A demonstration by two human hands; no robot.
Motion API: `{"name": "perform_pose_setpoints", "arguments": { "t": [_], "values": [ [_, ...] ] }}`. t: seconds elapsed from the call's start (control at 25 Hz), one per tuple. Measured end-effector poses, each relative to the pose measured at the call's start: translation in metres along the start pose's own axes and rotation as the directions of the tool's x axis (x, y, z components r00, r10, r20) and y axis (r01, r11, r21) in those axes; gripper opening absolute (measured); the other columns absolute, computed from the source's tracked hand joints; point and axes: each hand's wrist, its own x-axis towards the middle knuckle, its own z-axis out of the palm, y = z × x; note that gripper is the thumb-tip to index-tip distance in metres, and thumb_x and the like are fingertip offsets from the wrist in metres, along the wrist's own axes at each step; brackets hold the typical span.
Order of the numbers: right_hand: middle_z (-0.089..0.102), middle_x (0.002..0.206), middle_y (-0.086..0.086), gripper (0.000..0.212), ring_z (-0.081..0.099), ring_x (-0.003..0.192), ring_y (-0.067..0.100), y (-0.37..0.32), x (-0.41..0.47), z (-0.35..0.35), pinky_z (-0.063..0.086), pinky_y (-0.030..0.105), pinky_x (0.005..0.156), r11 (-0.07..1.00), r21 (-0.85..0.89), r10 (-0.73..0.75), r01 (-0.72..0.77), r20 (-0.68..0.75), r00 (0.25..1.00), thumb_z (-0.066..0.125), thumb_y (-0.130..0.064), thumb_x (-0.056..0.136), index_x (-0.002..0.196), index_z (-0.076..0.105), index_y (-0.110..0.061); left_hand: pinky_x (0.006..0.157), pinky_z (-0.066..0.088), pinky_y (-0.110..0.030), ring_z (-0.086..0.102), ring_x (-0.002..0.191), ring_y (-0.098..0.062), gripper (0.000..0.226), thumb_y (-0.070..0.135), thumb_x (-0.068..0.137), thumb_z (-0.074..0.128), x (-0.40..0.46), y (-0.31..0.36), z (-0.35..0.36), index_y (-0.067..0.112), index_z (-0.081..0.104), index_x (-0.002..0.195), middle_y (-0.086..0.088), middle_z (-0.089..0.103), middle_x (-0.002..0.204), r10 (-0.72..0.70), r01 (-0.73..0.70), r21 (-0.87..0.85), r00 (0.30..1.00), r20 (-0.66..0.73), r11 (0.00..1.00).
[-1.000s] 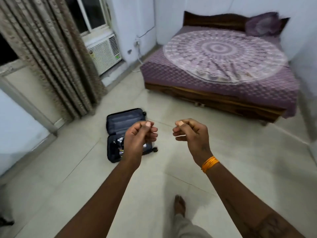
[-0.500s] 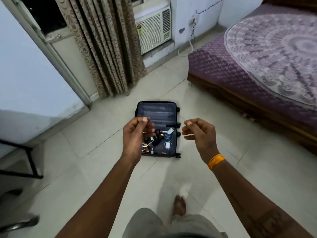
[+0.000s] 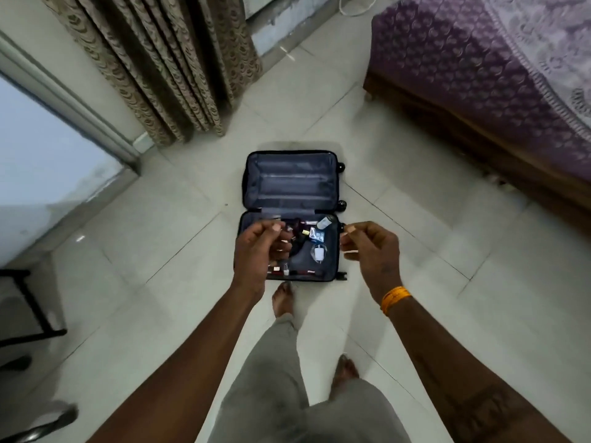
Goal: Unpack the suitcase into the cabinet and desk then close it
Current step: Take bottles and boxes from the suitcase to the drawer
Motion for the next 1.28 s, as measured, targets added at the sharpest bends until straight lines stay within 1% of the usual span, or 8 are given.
{"name": "perform_pose_setpoints", "arguments": {
  "t": [0.16, 0.36, 0.52, 0.6, 0.76, 0.96, 1.08, 1.28],
  "values": [
    [0.075, 0.078, 0.016, 0.012, 0.071, 0.073, 0.028, 0.045, 0.079, 0.029, 0.06, 0.049, 0.07, 0.993, -0.077, 0.082, -0.086, -0.053, 0.995, 0.069, -0.02, 0.09, 0.083, 0.074, -0.013, 0.07, 0.057, -0.038, 0.069, 0.076, -0.027, 0.014, 0.013, 0.103, 0.06, 0.103, -0.041, 0.016, 0.006, 0.072, 0.105, -0.012, 0.075, 0.087, -0.159, 0.155, 0.072, 0.986, 0.044, 0.985],
    [0.076, 0.08, 0.013, 0.011, 0.073, 0.082, 0.039, 0.138, 0.188, 0.051, 0.061, 0.048, 0.076, 0.972, -0.138, 0.188, -0.191, -0.03, 0.982, 0.066, -0.022, 0.087, 0.086, 0.075, -0.016, 0.068, 0.057, -0.035, 0.069, 0.073, -0.021, 0.013, 0.014, 0.103, 0.061, 0.212, -0.13, 0.039, 0.009, 0.073, 0.103, -0.01, 0.076, 0.086, -0.258, 0.245, 0.148, 0.963, 0.077, 0.958],
    [0.077, 0.079, 0.003, 0.01, 0.072, 0.077, 0.022, 0.264, 0.277, 0.07, 0.062, 0.041, 0.079, 0.95, -0.211, 0.222, -0.231, -0.067, 0.973, 0.069, -0.024, 0.089, 0.086, 0.075, -0.017, 0.062, 0.057, -0.03, 0.068, 0.068, -0.018, 0.013, 0.012, 0.102, 0.06, 0.311, -0.242, 0.061, 0.01, 0.072, 0.103, -0.006, 0.076, 0.082, -0.315, 0.314, 0.096, 0.949, -0.004, 0.944],
    [0.077, 0.087, 0.001, 0.011, 0.071, 0.083, 0.019, 0.338, 0.312, 0.075, 0.058, 0.036, 0.082, 0.895, -0.423, 0.13, -0.14, -0.053, 0.99, 0.07, -0.018, 0.089, 0.099, 0.075, -0.017, 0.059, 0.056, -0.027, 0.067, 0.065, -0.015, 0.009, 0.013, 0.1, 0.062, 0.35, -0.307, 0.072, 0.011, 0.071, 0.101, -0.005, 0.075, 0.08, -0.354, 0.357, 0.12, 0.934, -0.049, 0.926],
    [0.069, 0.112, 0.017, 0.04, 0.063, 0.106, 0.043, 0.478, 0.388, 0.081, 0.051, 0.043, 0.083, 0.465, -0.836, 0.066, 0.292, 0.362, 0.93, 0.068, -0.012, 0.08, 0.12, 0.066, -0.009, 0.075, 0.057, -0.034, 0.07, 0.082, -0.015, 0.015, 0.032, 0.096, 0.072, 0.414, -0.465, 0.083, 0.019, 0.072, 0.102, 0.001, 0.076, 0.092, -0.432, 0.449, 0.296, 0.893, -0.124, 0.843],
    [0.052, 0.146, 0.021, 0.051, 0.035, 0.147, 0.046, 0.554, 0.451, 0.079, 0.032, 0.063, 0.118, -0.103, -0.71, -0.02, 0.697, 0.702, 0.712, 0.063, -0.02, 0.088, 0.138, 0.057, -0.011, 0.088, 0.057, -0.036, 0.071, 0.099, -0.02, 0.05, 0.038, 0.088, 0.074, 0.444, -0.573, 0.091, 0.013, 0.062, 0.129, 0.001, 0.073, 0.109, -0.49, 0.545, 0.262, 0.836, -0.248, 0.797],
    [0.044, 0.155, 0.021, 0.044, 0.03, 0.151, 0.046, 0.557, 0.471, 0.086, 0.031, 0.064, 0.118, -0.299, -0.608, -0.102, 0.736, 0.787, 0.609, 0.054, -0.019, 0.098, 0.141, 0.055, -0.011, 0.08, 0.059, -0.031, 0.071, 0.089, -0.014, 0.032, 0.029, 0.094, 0.074, 0.452, -0.591, 0.105, 0.011, 0.069, 0.119, 0.002, 0.074, 0.1, -0.449, 0.524, 0.131, 0.814, -0.369, 0.842],
    [0.037, 0.16, 0.02, 0.065, 0.037, 0.145, 0.041, 0.547, 0.488, 0.093, 0.044, 0.054, 0.105, -0.584, -0.46, 0.033, 0.669, 0.81, 0.585, 0.037, -0.029, 0.093, 0.156, 0.036, -0.013, 0.084, 0.06, -0.035, 0.072, 0.083, -0.013, 0.018, 0.032, 0.086, 0.083, 0.462, -0.601, 0.125, 0.021, 0.072, 0.094, 0.006, 0.076, 0.089, -0.505, 0.54, -0.077, 0.714, -0.484, 0.838]
  ]
}}
